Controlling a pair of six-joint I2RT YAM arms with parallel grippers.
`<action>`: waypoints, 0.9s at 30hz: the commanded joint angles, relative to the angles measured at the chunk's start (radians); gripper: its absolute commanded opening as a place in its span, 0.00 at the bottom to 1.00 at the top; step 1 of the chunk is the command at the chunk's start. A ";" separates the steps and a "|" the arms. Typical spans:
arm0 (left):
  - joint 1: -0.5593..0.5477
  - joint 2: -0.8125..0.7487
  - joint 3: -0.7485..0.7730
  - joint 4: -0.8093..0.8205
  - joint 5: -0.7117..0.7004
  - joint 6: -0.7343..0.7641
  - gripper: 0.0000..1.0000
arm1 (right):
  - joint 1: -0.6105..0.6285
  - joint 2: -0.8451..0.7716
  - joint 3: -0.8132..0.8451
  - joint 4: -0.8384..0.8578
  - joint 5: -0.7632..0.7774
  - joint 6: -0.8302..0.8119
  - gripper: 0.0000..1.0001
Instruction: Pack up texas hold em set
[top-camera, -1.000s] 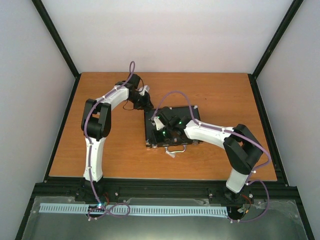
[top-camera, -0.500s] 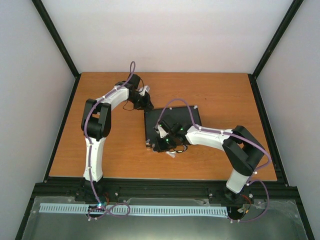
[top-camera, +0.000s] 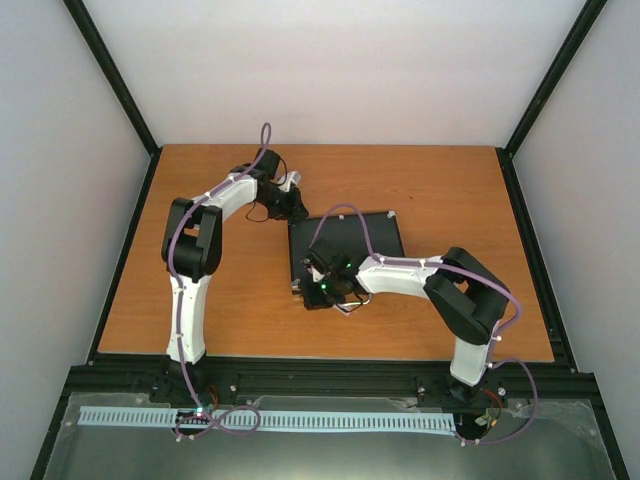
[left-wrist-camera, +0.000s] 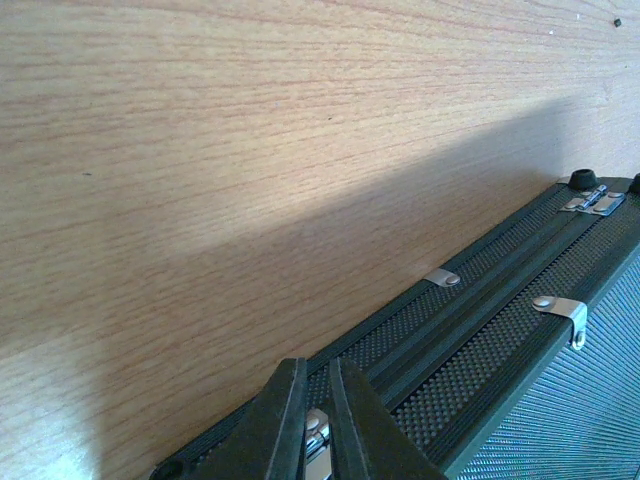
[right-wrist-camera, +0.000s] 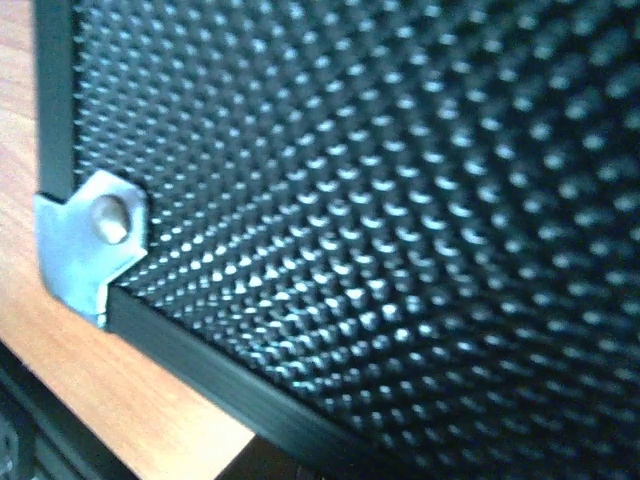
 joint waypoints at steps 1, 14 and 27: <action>-0.003 0.010 -0.039 -0.098 0.007 0.015 0.10 | -0.019 0.028 0.001 0.007 0.299 0.109 0.03; -0.003 -0.046 -0.167 -0.019 0.035 -0.030 0.10 | -0.029 -0.102 -0.132 -0.081 0.458 0.194 0.03; -0.003 -0.008 -0.113 -0.031 0.027 -0.051 0.10 | 0.046 -0.411 -0.543 0.328 0.355 0.285 0.03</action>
